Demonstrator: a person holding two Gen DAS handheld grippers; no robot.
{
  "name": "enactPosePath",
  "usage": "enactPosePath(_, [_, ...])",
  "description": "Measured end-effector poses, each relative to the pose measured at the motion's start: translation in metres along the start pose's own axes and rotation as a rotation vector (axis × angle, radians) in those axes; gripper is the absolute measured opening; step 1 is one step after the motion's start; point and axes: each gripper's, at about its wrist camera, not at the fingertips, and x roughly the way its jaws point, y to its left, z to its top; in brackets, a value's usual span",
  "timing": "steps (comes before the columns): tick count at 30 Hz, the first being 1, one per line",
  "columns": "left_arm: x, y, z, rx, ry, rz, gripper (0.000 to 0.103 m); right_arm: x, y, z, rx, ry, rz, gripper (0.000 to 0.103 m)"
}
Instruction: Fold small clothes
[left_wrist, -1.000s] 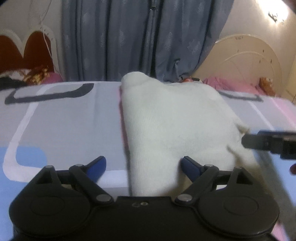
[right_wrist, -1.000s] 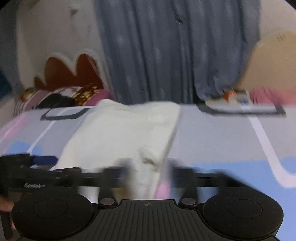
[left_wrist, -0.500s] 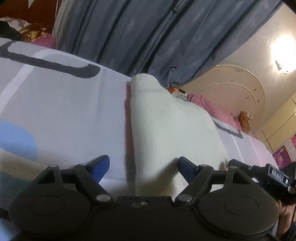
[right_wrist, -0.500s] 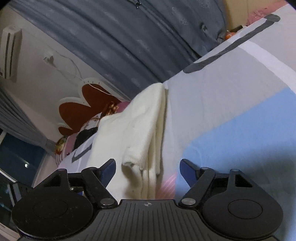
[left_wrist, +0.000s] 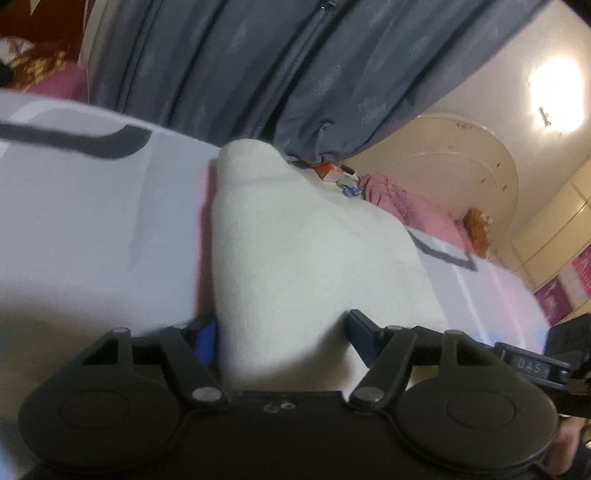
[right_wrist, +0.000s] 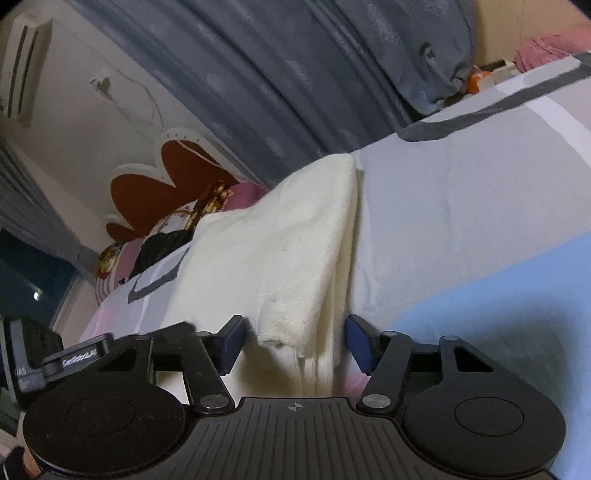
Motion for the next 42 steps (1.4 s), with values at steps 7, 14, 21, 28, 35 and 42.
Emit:
enactPosePath(7, [-0.006,-0.042,-0.003,0.166,-0.069,0.144,0.032,0.01,0.032,-0.008,-0.159,-0.006,-0.126,0.045])
enactPosePath(14, [-0.043,-0.087,-0.01,0.339,-0.146,0.212,0.028,0.0,0.079,-0.03,-0.374,-0.086,-0.246,0.028])
enactPosePath(21, [-0.032,-0.098,-0.032,0.436,-0.047,0.273,0.028,-0.011,0.091,-0.059,-0.37,-0.063,-0.308,0.028])
enactPosePath(28, [-0.07,-0.087,-0.043,0.436,-0.086,0.253,0.028,-0.019,0.119,-0.08,-0.397,-0.059,-0.33,0.028])
enactPosePath(35, [-0.13,-0.062,-0.041,0.452,-0.129,0.271,0.027,-0.026,0.184,-0.097,-0.428,-0.083,-0.307,0.028])
enactPosePath(42, [-0.186,0.002,-0.036,0.414,-0.114,0.33,0.028,0.012,0.261,-0.129,-0.453,-0.05,-0.234,0.028])
